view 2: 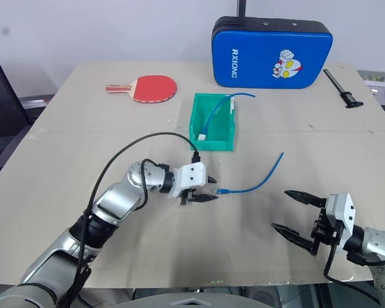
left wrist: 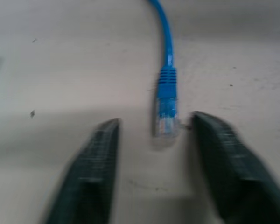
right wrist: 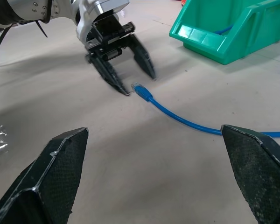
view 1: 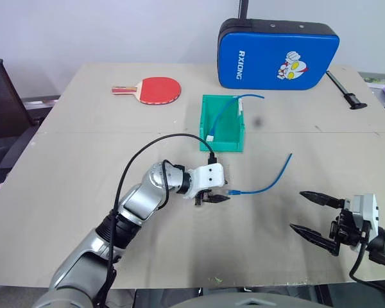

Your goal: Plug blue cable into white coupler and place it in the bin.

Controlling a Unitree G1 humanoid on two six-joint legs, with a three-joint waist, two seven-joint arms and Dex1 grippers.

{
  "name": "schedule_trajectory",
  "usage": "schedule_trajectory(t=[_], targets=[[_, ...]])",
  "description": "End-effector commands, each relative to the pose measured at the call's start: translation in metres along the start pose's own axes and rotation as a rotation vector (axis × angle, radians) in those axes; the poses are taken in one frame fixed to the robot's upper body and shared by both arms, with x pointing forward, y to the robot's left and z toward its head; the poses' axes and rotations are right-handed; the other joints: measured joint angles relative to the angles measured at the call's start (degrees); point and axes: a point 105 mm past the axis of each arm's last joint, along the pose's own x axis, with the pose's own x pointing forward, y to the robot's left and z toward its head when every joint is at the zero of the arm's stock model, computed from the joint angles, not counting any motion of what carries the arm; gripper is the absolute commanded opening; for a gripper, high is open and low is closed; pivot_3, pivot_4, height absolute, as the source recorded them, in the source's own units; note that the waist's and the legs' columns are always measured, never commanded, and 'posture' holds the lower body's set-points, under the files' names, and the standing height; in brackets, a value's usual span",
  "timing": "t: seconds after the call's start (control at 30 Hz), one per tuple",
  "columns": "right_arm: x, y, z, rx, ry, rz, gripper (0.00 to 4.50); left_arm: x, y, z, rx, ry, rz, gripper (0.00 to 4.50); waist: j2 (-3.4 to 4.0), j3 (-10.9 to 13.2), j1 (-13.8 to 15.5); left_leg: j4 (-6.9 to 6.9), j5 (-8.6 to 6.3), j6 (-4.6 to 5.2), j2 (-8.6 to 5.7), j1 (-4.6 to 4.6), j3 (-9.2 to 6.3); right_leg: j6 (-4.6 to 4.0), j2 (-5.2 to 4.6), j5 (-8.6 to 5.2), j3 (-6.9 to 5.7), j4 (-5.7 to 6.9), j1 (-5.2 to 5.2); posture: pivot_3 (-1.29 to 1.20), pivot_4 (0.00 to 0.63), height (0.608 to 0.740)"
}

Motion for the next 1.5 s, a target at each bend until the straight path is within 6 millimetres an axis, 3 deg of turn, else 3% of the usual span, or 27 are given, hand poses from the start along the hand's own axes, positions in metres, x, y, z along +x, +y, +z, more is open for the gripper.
schedule_trajectory(t=[0.03, 0.07, 0.1, 0.2, 0.27, 0.33, 0.4, 0.53, 0.73, 0.87, 1.03, 1.1, 1.2, 1.37, 1.4, 1.5], targets=[[0.0, 0.001, 0.01, -0.043, -0.028, -0.005, 4.5, 0.001, 0.0, -0.002, 0.046, 0.018, -0.012, 0.67, 0.0, 0.0, 0.0, 0.01, 0.0, 0.0, 0.0, 0.0, 0.0, 0.0, 0.0, 0.0, 0.0, 0.01, 0.0, 0.0, 0.15, 0.728], [0.0, 0.001, 0.01, -0.043, -0.027, -0.006, 4.5, 0.001, 0.0, -0.001, 0.044, 0.01, -0.015, 0.18, 0.01, 0.0, 0.0, 0.02, 0.0, 0.0, 0.0, 0.01, -0.01, 0.0, 0.0, 0.0, 0.0, 0.03, 0.0, 0.0, 0.15, 0.728], [0.0, 0.0, 0.009, -0.045, -0.024, -0.009, 4.5, 0.002, 0.0, 0.0, 0.041, 0.0, -0.016, 0.02, 0.01, 0.0, 0.0, 0.05, 0.0, 0.0, 0.0, 0.01, -0.01, 0.0, 0.0, 0.0, 0.0, 0.06, 0.0, 0.0, 0.15, 0.728], [0.0, -0.002, 0.007, -0.011, -0.013, -0.044, 4.5, 0.004, -0.002, 0.005, 0.026, -0.049, -0.021, 0.02, 0.01, 0.0, 0.0, 0.13, 0.0, 0.01, 0.0, 0.02, -0.01, -0.01, -0.01, -0.01, 0.01, 0.16, 0.01, 0.0, 0.15, 0.728], [0.005, -0.004, 0.008, 0.115, -0.01, -0.13, 4.5, 0.005, -0.002, 0.016, -0.017, -0.138, -0.012, 0.02, 0.01, 0.0, 0.1, 0.18, 0.0, 0.01, 0.0, 0.0, -0.03, -0.06, -0.02, -0.04, 0.0, 0.21, 0.0, 0.0, 0.15, 0.728], [0.014, 0.002, 0.009, 0.246, 0.0, -0.144, 4.5, 0.005, -0.001, 0.032, -0.102, -0.258, 0.003, 0.02, 0.01, 0.0, 0.0, 0.2, 0.0, 0.01, 0.02, 0.0, -0.03, -0.18, -0.07, -0.11, 0.01, 0.29, 0.0, 0.0, 0.15, 0.728], [0.023, 0.017, 0.018, 0.357, -0.035, -0.05, 4.5, 0.002, 0.004, 0.055, -0.283, -0.432, 0.018, 0.02, -0.06, 0.0, 0.0, 0.28, 0.0, 0.01, 0.1, -0.02, -0.05, -0.16, -0.14, -0.12, -0.01, 0.38, -0.01, 0.0, 0.15, 0.728], [0.033, 0.016, 0.026, 0.531, -0.129, -0.067, 4.5, -0.006, -0.005, 0.079, -0.566, -0.64, -0.065, 0.02, -0.14, 0.1, -0.1, 0.53, -0.01, 0.02, 0.26, -0.06, -0.18, -0.17, -0.14, -0.13, -0.08, 0.53, 0.01, 0.0, 0.15, 0.728], [0.056, 0.019, 0.053, 0.634, -0.255, 0.011, 4.5, -0.013, -0.03, 0.09, -0.759, -0.71, -0.215, 0.02, -0.15, 0.1, -0.3, 0.54, -0.01, 0.02, 0.23, 0.02, -0.26, -0.19, 0.0, -0.15, -0.05, 0.7, -0.01, 0.0, 0.15, 0.728], [0.065, 0.023, 0.067, 0.678, -0.302, 0.086, 4.5, -0.017, -0.035, 0.093, -0.791, -0.722, -0.251, 0.02, -0.15, 0.1, -0.1, 0.54, -0.01, 0.02, 0.07, -0.02, -0.38, -0.21, 0.07, -0.14, -0.04, 0.69, 0.0, 0.0, 0.15, 0.728], [0.071, 0.027, 0.07, 0.676, -0.281, 0.127, 4.5, -0.019, -0.035, 0.093, -0.808, -0.724, -0.266, 0.02, -0.15, 0.1, -0.1, 0.54, -0.01, 0.02, -0.04, -0.08, -0.39, -0.2, 0.05, -0.15, 0.02, 0.61, -0.01, 0.0, 0.15, 0.728], [0.071, 0.03, 0.071, 0.68, -0.272, 0.146, 3.96, -0.021, -0.035, 0.093, -0.811, -0.729, -0.266, 0.0, -0.15, 0.1, -0.1, 0.54, -0.01, 0.02, -0.05, -0.1, -0.4, -0.19, 0.05, -0.15, 0.02, 0.6, -0.01, 0.0, 0.15, 0.728], [0.068, 0.035, 0.072, 0.687, -0.259, 0.181, 2.77, -0.024, -0.035, 0.095, -0.826, -0.748, -0.276, 0.0, -0.15, 0.1, -0.1, 0.54, -0.01, 0.02, -0.05, -0.1, -0.4, -0.2, 0.04, -0.15, 0.02, 0.6, -0.01, 0.0, 0.15, 0.728], [0.068, 0.034, 0.08, 0.696, -0.301, 0.186, 0.29, -0.024, -0.04, 0.093, -0.845, -0.739, -0.292, 0.0, -0.17, 0.1, -0.2, 0.53, -0.01, 0.02, -0.05, -0.09, -0.43, -0.2, 0.04, -0.15, 0.02, 0.6, -0.01, 0.0, 0.15, 0.728], [0.068, 0.034, 0.081, 0.699, -0.309, 0.188, 0.07, -0.024, -0.041, 0.092, -0.847, -0.736, -0.298, 0.0, -0.17, 0.1, -0.2, 0.53, -0.01, 0.02, -0.06, -0.08, -0.43, -0.2, 0.04, -0.15, 0.02, 0.6, -0.01, 0.0, 0.15, 0.728], [0.068, 0.034, 0.085, 0.709, -0.329, 0.195, 0.07, -0.025, -0.043, 0.092, -0.85, -0.734, -0.309, 0.0, -0.17, 0.1, -0.1, 0.53, -0.01, 0.02, -0.05, -0.09, -0.43, -0.21, 0.04, -0.16, 0.01, 0.6, -0.01, 0.0, 0.15, 0.728]])
